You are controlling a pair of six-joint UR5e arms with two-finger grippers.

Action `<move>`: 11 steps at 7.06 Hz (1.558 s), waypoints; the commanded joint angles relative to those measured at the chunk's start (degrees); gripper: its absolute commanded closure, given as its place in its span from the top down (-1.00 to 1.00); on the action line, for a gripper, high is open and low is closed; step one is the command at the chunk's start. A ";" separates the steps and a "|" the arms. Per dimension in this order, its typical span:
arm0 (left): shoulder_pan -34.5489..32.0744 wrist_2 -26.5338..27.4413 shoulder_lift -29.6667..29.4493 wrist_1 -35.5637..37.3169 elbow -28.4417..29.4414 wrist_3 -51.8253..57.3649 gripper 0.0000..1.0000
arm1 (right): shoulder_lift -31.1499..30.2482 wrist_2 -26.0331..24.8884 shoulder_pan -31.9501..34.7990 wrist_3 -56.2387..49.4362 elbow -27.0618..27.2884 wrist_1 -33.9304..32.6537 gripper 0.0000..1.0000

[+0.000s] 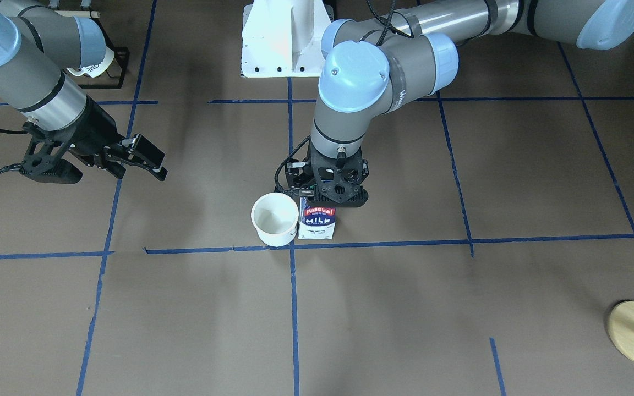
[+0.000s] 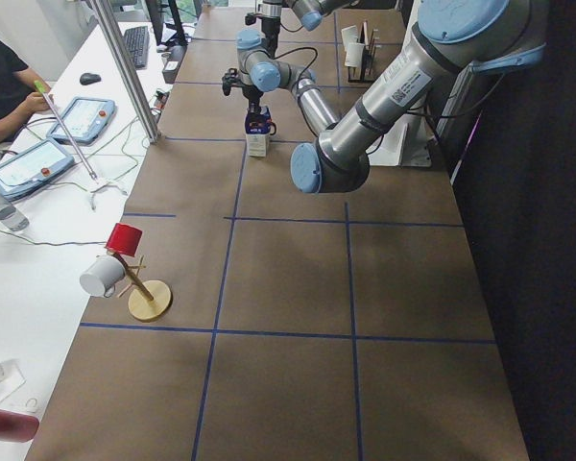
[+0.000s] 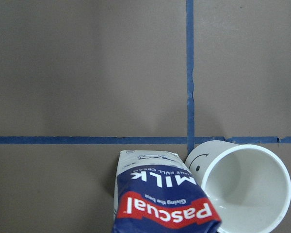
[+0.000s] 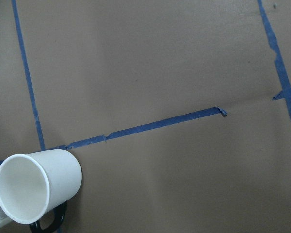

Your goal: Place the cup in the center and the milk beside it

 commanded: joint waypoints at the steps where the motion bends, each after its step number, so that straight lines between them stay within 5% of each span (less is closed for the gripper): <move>1: -1.63 1.15 -0.17 -0.39 -1.62 0.13 1.00 | 0.07 0.19 0.26 -0.10 0.19 0.00 1.00; 3: -9.51 -1.37 4.44 1.71 -11.87 1.00 1.00 | -4.56 4.56 7.42 -10.12 1.07 -0.61 1.00; 6: -26.71 -15.24 21.48 2.69 -18.77 28.05 1.00 | -16.50 8.01 20.09 -37.71 -0.68 -1.06 1.00; 8: -37.52 -15.45 31.87 2.60 -13.54 55.20 1.00 | -18.74 8.36 29.04 -57.39 -4.97 -7.42 1.00; 11: -53.37 -15.89 32.79 1.90 10.15 89.33 1.00 | -18.22 8.36 41.19 -79.51 -9.64 -21.41 1.00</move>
